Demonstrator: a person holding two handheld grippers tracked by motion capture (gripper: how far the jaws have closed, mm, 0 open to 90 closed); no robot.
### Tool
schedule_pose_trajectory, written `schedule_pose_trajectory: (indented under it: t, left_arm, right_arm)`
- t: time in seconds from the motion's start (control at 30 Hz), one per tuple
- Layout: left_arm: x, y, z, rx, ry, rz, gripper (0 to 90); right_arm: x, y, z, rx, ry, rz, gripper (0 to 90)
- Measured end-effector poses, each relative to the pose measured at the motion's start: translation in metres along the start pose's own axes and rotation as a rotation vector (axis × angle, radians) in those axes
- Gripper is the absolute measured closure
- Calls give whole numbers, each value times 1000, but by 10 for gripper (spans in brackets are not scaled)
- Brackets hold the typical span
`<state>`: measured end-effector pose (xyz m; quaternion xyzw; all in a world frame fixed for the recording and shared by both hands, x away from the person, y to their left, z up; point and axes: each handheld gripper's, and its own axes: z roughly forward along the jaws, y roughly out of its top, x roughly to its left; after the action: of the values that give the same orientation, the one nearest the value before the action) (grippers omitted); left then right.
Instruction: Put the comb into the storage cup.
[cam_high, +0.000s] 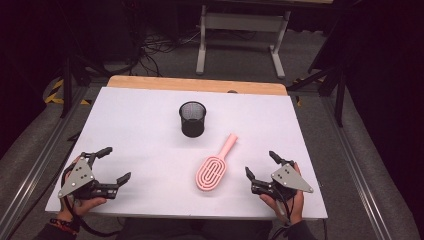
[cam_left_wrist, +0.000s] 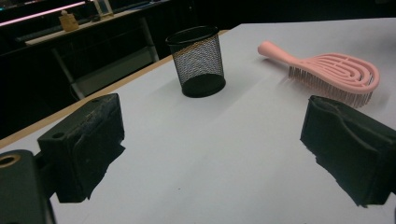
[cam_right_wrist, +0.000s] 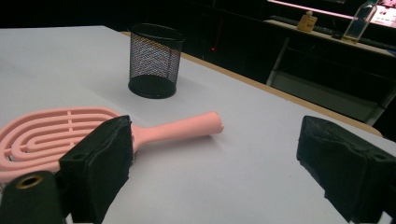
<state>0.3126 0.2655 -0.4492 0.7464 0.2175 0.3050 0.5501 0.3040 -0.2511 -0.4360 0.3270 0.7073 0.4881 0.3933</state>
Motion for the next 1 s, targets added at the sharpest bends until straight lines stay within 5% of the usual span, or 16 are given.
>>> schedule_pose_trajectory:
  t: [0.33,0.5,1.0]
  left_arm:
    - [-6,-4,8,19,-29,11,74]
    - [-8,-6,6,25,-34,10,74]
    - [-13,-11,12,59,-55,21,72]
  right_arm:
    - [6,2,4,-5,-15,-22,127]
    - [1,1,3,-15,-28,14,128]
    - [-7,11,12,10,-33,3,208]
